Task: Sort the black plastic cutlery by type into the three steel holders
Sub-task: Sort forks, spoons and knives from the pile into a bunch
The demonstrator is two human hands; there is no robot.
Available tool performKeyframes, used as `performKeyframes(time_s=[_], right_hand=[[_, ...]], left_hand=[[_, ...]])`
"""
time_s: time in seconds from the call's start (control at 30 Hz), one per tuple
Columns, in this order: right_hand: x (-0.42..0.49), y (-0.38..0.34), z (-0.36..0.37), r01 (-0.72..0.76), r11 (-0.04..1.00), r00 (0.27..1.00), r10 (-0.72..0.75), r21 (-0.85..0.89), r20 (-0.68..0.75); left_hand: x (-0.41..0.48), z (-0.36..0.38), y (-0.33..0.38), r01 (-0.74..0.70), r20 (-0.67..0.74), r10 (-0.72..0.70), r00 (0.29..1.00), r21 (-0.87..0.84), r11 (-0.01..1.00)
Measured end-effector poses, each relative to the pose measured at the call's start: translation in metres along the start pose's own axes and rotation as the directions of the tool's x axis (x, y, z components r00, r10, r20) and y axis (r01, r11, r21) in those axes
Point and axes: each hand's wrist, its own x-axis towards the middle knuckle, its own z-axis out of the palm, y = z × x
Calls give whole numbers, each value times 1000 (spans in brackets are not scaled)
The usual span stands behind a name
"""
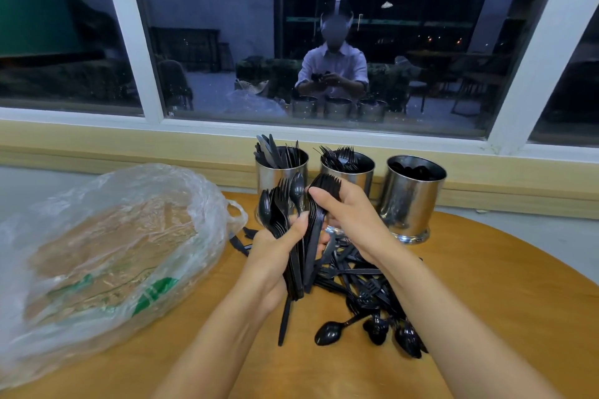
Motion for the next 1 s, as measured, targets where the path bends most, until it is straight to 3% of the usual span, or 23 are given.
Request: performKeyframes(time_s=[0.1,0.2,0.27,0.33,0.4,0.57,0.7,0.9,1.0], right_hand=[[0,3,-2,34,999,999,-33,11,-31],[4,8,-9,102,993,979,-91,53,-182],[7,10,-10,111,963,977,-60,245,-206],[9,8,-7,94,860,986,-12,502,-164],[10,7,-6,98,818,985,0,567,-171],[16,1,-10,16,982,999,-7,190,-44],[23,-2,-7,4,986,994,15,-165,111],[27,0,-11,2,969,990,34,-249,140],[30,2,-18,28,980,999,-21,-198,37]], left_hand=[[3,1,0,13,-21,-13,1000,-9,1000],[7,-1,-1,3,-78,-5,997,-24,1000],[10,-4,-2,5,-94,-12,995,-72,997],[13,-6,-3,6,-98,-13,995,-76,997],[15,-10,-3,20,-95,-27,995,-79,997],[18,-20,-7,140,69,-145,987,70,988],[17,-20,-10,153,119,-180,976,209,966],[17,-22,-14,183,180,-215,960,179,967],[20,-24,-16,191,203,-219,954,147,971]])
